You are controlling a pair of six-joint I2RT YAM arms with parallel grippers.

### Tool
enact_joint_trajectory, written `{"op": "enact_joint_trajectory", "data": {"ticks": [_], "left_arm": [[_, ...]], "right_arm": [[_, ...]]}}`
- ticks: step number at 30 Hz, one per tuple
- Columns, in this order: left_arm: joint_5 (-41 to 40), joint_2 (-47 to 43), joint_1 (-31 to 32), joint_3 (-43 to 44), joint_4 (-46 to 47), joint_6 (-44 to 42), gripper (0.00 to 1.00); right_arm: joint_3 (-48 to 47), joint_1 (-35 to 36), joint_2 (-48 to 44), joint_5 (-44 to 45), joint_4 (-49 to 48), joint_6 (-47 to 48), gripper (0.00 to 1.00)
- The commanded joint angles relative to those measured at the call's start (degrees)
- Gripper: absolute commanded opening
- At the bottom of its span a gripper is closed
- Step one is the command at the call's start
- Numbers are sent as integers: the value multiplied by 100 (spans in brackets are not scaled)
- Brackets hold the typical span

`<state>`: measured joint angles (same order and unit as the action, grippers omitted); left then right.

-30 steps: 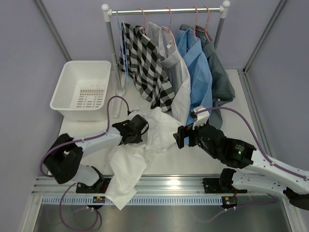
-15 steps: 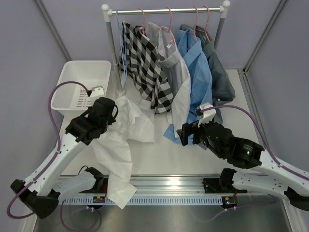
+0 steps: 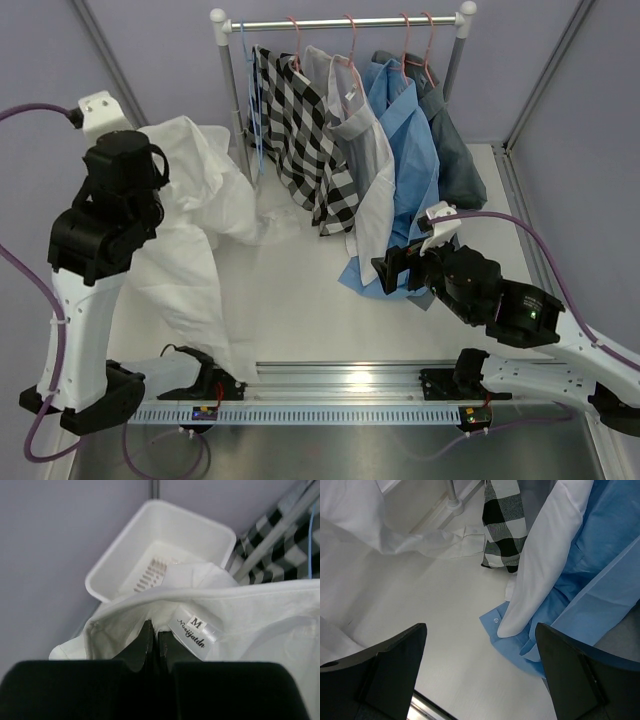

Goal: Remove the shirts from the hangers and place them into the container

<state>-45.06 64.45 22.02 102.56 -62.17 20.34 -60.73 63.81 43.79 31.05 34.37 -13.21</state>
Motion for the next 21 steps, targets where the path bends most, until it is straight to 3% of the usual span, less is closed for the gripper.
{"op": "enact_joint_trajectory", "data": {"ticks": [1, 7, 9, 10, 13, 16, 21], "left_arm": [[-1074, 585, -49, 1299, 756, -1255, 0], [-1163, 1623, -453, 2549, 3003, -2858, 0], [-1119, 1729, -602, 2471, 3787, -3394, 0], [-1093, 1790, -681, 2244, 4635, -3692, 0], [-935, 1922, -1041, 1655, 6010, -3932, 0], [-576, 2159, -1472, 1478, 5885, -3216, 0], [-65, 2564, -1868, 248, 5743, -2650, 0]], "right_arm": [[-272, 35, -20, 165, 61, 179, 99], [-378, 26, 59, 147, 158, 249, 99], [-370, 35, 59, 209, 149, 293, 99], [-361, 35, 59, 217, 149, 310, 99], [-326, 35, 42, 217, 131, 363, 99], [-247, 35, 33, 235, 131, 363, 100], [-106, 35, 59, 218, 114, 293, 99]]}}
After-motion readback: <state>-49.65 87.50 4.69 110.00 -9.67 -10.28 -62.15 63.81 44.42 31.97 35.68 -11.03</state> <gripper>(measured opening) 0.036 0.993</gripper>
